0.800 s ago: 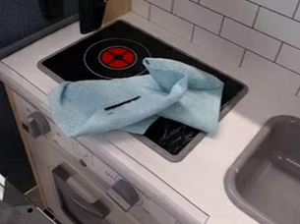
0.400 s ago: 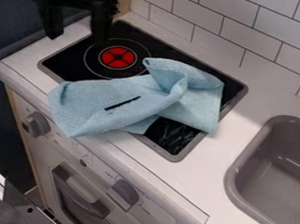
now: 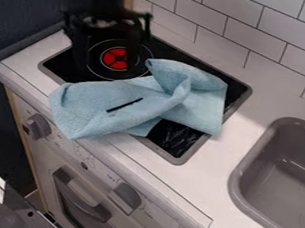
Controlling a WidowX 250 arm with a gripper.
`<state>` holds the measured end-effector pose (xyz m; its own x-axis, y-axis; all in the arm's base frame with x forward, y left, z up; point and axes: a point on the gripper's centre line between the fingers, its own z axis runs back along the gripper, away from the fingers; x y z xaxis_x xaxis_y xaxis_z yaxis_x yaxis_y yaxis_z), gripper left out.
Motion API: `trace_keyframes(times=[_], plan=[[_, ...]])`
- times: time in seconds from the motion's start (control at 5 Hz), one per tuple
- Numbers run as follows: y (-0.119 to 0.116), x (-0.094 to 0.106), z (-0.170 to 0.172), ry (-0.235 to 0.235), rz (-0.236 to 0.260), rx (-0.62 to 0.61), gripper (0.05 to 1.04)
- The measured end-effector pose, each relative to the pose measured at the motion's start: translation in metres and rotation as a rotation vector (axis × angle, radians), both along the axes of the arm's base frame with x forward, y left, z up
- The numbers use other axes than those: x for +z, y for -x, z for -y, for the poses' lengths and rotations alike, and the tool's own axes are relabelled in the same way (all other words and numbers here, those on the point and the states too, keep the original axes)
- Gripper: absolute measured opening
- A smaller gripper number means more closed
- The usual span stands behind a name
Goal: Move the cloth from bottom right to top left
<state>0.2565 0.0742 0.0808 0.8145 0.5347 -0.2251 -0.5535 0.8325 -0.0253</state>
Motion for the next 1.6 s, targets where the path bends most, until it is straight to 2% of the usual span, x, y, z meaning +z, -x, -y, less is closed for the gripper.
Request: trace_keyframes(times=[0.2,0.4,0.6,0.8,1.0,1.2,1.4,1.6], plan=[[-0.003,-0.017,0.024,-0.062,-0.013,0.066,1.0],[-0.008,-0.041,0.032,-0.002,-0.028,0.012,1.0],[-0.011,-0.059,0.038,0.044,-0.015,0.013,1.0],[-0.015,-0.067,0.034,0.045,0.011,0.021,1.0],[-0.018,-0.071,0.019,0.031,-0.027,-0.09,1.001],[-0.021,-0.072,0.006,-0.001,-0.042,-0.272,1.001],[-0.049,-0.069,-0.013,-0.045,-0.012,-0.451,1.0],[-0.068,-0.068,-0.023,-0.027,0.023,-0.513,1.0]])
